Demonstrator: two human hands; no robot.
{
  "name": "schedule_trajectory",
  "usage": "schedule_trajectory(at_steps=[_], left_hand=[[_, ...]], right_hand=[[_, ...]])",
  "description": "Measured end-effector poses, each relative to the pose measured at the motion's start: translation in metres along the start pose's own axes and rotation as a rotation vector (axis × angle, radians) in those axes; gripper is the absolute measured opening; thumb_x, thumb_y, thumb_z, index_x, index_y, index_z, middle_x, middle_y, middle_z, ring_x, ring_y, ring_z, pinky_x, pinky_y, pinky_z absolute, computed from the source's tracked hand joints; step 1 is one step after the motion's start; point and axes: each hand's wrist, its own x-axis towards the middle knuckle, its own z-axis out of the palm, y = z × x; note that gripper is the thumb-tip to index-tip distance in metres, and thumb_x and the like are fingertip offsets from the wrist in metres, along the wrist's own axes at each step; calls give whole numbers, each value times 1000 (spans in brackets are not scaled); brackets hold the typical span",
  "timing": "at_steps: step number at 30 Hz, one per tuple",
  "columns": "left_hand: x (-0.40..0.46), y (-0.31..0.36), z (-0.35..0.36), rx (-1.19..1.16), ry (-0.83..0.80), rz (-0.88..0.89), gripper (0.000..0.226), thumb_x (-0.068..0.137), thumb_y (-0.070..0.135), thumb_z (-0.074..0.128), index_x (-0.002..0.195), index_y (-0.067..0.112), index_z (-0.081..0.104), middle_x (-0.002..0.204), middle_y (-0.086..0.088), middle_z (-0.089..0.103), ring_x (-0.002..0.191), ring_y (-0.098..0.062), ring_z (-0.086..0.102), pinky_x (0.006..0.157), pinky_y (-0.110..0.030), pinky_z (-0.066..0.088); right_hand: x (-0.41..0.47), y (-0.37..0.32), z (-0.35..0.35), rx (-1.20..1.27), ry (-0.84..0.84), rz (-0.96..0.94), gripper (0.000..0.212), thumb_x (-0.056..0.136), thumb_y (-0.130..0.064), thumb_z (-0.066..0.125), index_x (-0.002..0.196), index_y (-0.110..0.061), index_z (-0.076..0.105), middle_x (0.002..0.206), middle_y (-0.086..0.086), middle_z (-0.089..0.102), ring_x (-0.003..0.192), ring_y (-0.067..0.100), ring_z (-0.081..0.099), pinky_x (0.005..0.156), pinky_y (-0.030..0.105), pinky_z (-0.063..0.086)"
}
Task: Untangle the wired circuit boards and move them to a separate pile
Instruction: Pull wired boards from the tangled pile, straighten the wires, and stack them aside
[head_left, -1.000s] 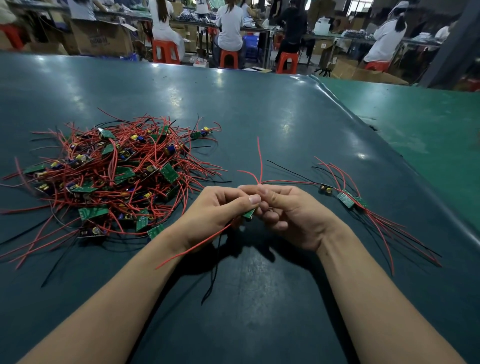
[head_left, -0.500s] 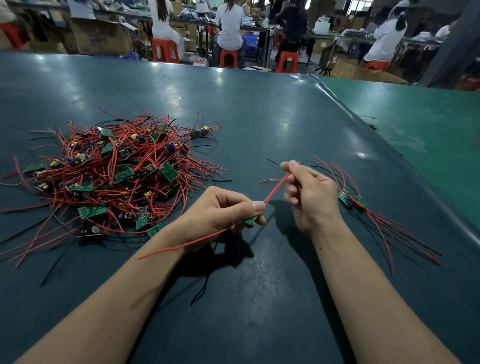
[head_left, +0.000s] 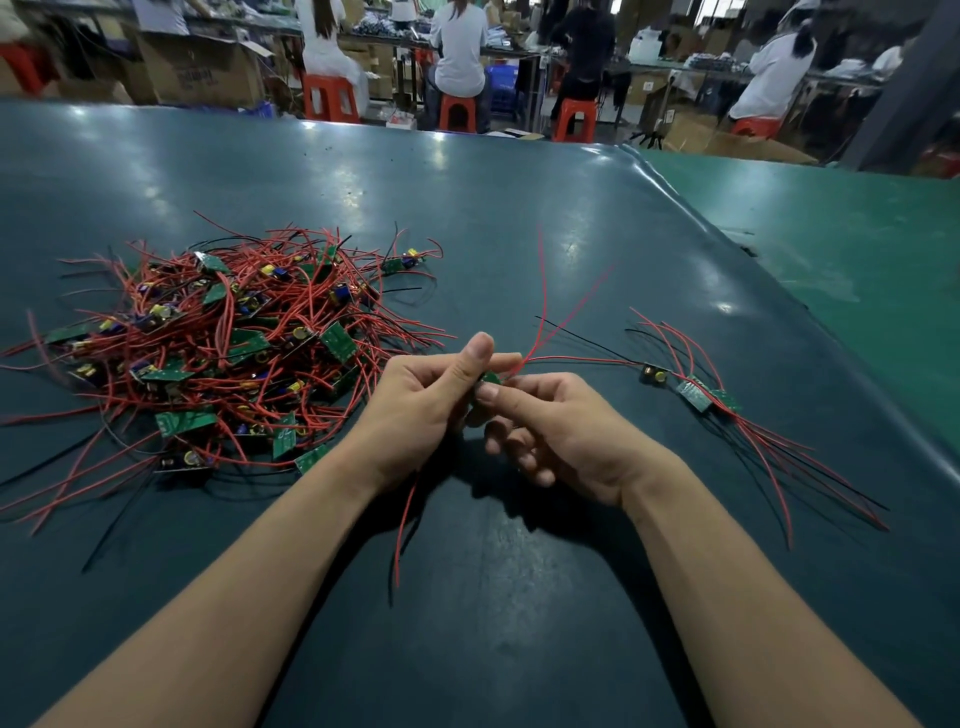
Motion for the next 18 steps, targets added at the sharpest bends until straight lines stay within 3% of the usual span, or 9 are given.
schedule_trajectory(at_steps=[4,8,11,14,16,18], left_hand=[[-3,2,1,-43,-10,-64,45,86,44,53,100,9,76,72,-16,71,54,-22,61,48,-24,51],[0,2,2,-2,13,-39,48,87,48,48,106,12,74,60,-2,67,50,-11,59,50,-18,47],[4,2,0,-3,140,27,52,86,52,44,101,12,72,56,1,55,50,-10,47,52,-21,38],[7,4,-9,33,400,236,44,96,43,44,91,9,72,56,-2,51,50,-12,44,49,-24,34],[8,3,-17,168,572,379,32,103,27,47,90,9,70,58,-2,51,50,-9,43,49,-22,34],[7,1,-21,448,665,493,24,101,21,50,89,11,68,59,3,52,50,-6,44,51,-22,35]], right_hand=[[-2,0,2,-31,-49,-3,23,85,-34,66,82,-11,67,65,10,67,35,8,45,30,16,33],[-2,-1,2,-102,62,-19,27,93,-31,64,74,-12,64,52,1,59,30,7,39,29,13,27],[3,-2,1,22,360,-193,31,92,-31,65,66,-13,64,46,-3,52,30,7,36,32,12,25],[6,-8,-11,200,774,-421,31,94,-29,64,68,-11,60,48,-2,56,30,8,38,33,13,26],[6,-11,-20,349,978,-490,31,95,-31,62,71,-12,57,49,-2,56,32,8,39,34,14,27],[5,-9,-25,534,1072,-439,31,95,-35,62,76,-13,54,55,1,57,34,8,42,34,16,31]])
